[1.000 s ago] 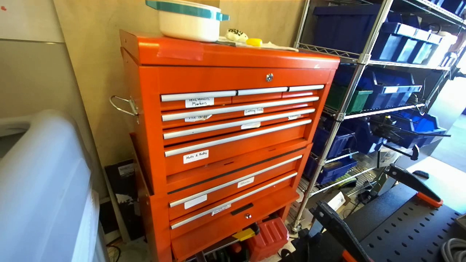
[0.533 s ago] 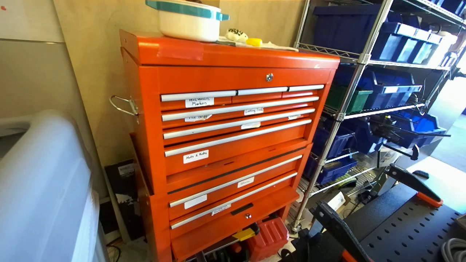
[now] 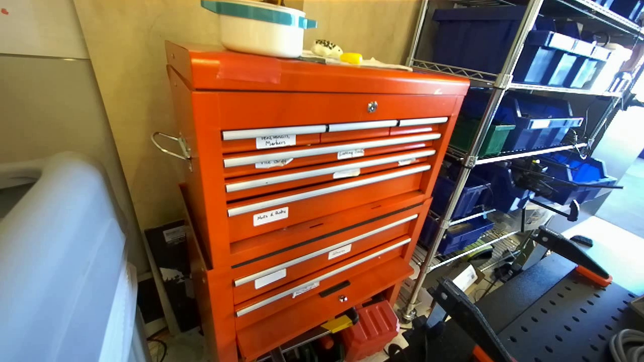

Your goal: Put the plush toy inside the white pot

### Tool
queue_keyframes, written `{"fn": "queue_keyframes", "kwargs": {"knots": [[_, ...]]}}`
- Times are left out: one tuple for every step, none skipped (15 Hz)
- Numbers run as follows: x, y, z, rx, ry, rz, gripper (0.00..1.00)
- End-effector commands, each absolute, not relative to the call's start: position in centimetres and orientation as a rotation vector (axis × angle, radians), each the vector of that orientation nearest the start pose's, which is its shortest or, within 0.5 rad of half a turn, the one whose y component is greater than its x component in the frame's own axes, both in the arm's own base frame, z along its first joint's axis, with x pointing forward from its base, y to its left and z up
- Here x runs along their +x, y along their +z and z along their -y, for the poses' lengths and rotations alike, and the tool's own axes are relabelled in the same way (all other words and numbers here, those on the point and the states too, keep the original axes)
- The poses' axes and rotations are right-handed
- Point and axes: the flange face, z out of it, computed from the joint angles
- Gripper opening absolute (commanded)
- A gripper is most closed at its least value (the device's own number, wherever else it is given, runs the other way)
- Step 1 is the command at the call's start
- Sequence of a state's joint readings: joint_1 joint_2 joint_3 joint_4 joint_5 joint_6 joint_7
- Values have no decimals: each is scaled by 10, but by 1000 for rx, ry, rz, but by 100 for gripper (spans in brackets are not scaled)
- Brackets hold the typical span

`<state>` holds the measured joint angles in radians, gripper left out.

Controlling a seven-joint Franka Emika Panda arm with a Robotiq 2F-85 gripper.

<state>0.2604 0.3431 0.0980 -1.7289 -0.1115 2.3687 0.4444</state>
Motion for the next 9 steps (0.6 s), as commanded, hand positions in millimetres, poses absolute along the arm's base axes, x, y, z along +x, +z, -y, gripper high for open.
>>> {"fn": "queue_keyframes", "kwargs": {"knots": [[638, 405, -235, -3054, -502, -39, 3], [639, 402, -235, -3055, -504, -37, 3], [640, 400, -236, -3054, -509, -37, 3], [641, 398, -236, -3054, -510, -39, 3], [641, 397, -237, -3053, -514, -39, 36], [642, 397, -237, -3050, -524, -40, 36], [642, 399, -236, -3049, -532, -43, 44], [642, 401, -235, -3047, -537, -46, 50], [643, 404, -233, -3043, -543, -50, 56]]}}
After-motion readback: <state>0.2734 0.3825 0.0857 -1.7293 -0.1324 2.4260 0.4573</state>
